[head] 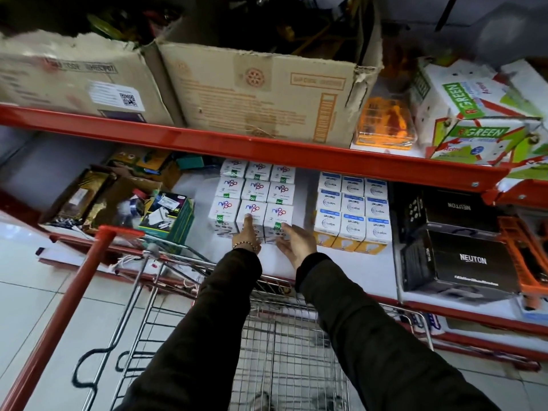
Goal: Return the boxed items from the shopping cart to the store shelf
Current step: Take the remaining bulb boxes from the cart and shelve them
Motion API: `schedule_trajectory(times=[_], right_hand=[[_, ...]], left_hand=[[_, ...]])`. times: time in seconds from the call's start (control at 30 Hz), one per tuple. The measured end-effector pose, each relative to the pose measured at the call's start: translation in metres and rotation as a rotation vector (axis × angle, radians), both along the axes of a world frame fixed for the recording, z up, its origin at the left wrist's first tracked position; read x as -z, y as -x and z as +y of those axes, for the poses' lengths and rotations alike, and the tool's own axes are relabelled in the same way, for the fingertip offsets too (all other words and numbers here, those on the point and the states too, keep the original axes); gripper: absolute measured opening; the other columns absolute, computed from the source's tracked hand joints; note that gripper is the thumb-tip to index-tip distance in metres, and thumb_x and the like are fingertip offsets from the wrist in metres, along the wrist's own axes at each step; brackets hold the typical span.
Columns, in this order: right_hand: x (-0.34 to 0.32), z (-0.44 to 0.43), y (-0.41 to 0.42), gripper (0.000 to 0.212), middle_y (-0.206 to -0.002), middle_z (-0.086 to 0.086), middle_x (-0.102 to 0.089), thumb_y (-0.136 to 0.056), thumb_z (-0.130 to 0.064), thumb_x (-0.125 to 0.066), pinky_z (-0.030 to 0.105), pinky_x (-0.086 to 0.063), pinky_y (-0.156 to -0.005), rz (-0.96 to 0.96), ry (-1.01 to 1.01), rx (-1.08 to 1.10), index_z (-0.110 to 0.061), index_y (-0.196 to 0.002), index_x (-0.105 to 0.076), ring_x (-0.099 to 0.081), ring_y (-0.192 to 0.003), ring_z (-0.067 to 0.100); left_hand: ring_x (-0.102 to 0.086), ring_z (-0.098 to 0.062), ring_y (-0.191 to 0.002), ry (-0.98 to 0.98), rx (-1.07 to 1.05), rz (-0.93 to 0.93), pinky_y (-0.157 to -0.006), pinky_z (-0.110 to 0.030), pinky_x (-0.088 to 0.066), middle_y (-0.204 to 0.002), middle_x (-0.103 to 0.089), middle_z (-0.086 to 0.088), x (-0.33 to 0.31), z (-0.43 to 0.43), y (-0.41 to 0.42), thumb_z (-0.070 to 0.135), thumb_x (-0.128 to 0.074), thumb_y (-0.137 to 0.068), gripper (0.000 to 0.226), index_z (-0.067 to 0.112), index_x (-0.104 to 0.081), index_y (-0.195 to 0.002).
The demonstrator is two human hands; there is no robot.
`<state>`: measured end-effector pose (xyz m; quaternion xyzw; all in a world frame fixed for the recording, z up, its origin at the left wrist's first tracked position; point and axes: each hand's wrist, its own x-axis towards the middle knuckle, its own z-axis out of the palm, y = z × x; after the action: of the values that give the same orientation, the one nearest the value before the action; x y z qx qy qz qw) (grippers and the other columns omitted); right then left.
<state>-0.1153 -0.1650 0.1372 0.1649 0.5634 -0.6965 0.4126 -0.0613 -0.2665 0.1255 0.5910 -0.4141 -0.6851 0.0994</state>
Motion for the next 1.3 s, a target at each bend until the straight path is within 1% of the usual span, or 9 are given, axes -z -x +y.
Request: schedule_trajectory(times=[0.2,0.37,0.63,0.77,0.87,1.03,1.1,1.2,1.3], right_hand=[[0.012,-0.003,0.008,0.012,-0.098,0.013,-0.066,-0.092,-0.020,-0.067,0.031,-0.050,-0.077,0.073,-0.035,-0.094,-0.009,-0.093,-0.064,-0.059,-0.076,0.019],[0.018,0.012,0.004,0.073,-0.127,0.008,-0.057,-0.075,-0.047,-0.078,0.032,-0.049,-0.087,0.091,-0.086,-0.140,-0.015,-0.133,-0.048,-0.056,-0.112,0.024],[0.012,0.096,0.003,0.052,-0.119,0.007,-0.053,-0.092,-0.031,-0.067,0.036,-0.047,-0.089,0.055,-0.092,-0.002,-0.009,-0.136,-0.052,-0.053,-0.104,0.027],[0.006,0.150,0.007,0.043,-0.137,0.020,-0.051,-0.095,-0.025,-0.062,0.040,-0.047,-0.101,0.014,-0.111,0.113,-0.005,-0.132,-0.052,-0.054,-0.121,0.038],[0.006,0.195,0.013,0.041,-0.142,0.025,-0.047,-0.098,-0.019,-0.058,0.044,-0.046,-0.104,-0.028,-0.122,0.195,-0.001,-0.134,-0.051,-0.058,-0.117,0.040],[0.015,0.274,0.028,0.014,-0.104,0.018,-0.054,-0.101,-0.007,-0.043,0.031,-0.053,-0.056,-0.082,-0.203,0.355,0.000,-0.100,-0.056,-0.054,-0.068,0.024],[0.017,0.303,0.040,0.017,-0.099,0.019,-0.054,-0.100,-0.008,-0.041,0.035,-0.054,-0.059,-0.099,-0.205,0.495,-0.002,-0.091,-0.055,-0.057,-0.069,0.026],[0.011,0.328,0.064,0.042,-0.114,0.015,-0.048,-0.101,-0.037,-0.046,0.043,-0.058,-0.076,-0.090,-0.121,0.789,-0.010,-0.133,-0.044,-0.062,-0.085,0.033],[0.003,0.342,0.083,0.057,-0.125,0.004,-0.044,-0.094,-0.045,-0.058,0.042,-0.058,-0.087,0.057,-0.125,0.718,-0.028,-0.144,-0.035,-0.063,-0.099,0.034]], left_hand=[[-0.056,-0.032,-0.091,-0.054,-0.100,0.030,-0.081,-0.038,-0.050,-0.108,-0.057,-0.015,0.003,-0.005,0.005,0.059,-0.055,-0.088,0.077,-0.001,-0.044,-0.135],[-0.054,-0.023,-0.083,-0.054,-0.069,0.026,-0.083,-0.036,-0.049,-0.119,-0.051,-0.014,0.001,0.004,0.002,0.064,-0.049,-0.088,0.082,0.005,-0.037,-0.144],[-0.048,-0.031,-0.088,0.012,-0.028,0.044,-0.072,-0.035,-0.046,-0.094,-0.053,-0.013,-0.003,0.065,-0.006,0.051,-0.049,-0.095,0.059,0.000,-0.053,-0.125],[-0.043,-0.022,-0.062,-0.024,0.033,0.074,-0.055,-0.027,-0.036,-0.072,-0.048,-0.004,0.002,0.113,0.001,0.046,-0.051,-0.096,0.040,0.006,-0.055,-0.094],[-0.043,-0.018,-0.058,-0.047,0.076,0.093,-0.053,-0.026,-0.036,-0.082,-0.054,-0.007,0.006,0.153,0.013,0.043,-0.054,-0.095,0.039,0.005,-0.057,-0.100],[-0.055,-0.019,-0.068,-0.031,0.210,0.114,-0.060,-0.026,-0.044,-0.105,-0.058,-0.008,0.005,0.228,0.037,0.039,-0.058,-0.094,0.048,0.004,-0.056,-0.127],[-0.063,-0.025,-0.083,-0.028,0.275,0.132,-0.070,-0.031,-0.053,-0.111,-0.060,-0.008,0.005,0.257,0.050,0.039,-0.060,-0.093,0.047,0.008,-0.058,-0.128],[-0.064,-0.031,-0.103,-0.008,0.384,0.159,-0.101,-0.040,-0.051,-0.123,-0.059,-0.005,0.001,0.295,0.072,0.041,-0.060,-0.093,0.048,0.017,-0.055,-0.134],[-0.066,-0.040,-0.090,-0.003,0.438,0.188,-0.089,-0.044,-0.055,-0.126,-0.063,-0.022,-0.005,0.322,0.094,0.040,-0.063,-0.090,0.046,0.023,-0.057,-0.132]])
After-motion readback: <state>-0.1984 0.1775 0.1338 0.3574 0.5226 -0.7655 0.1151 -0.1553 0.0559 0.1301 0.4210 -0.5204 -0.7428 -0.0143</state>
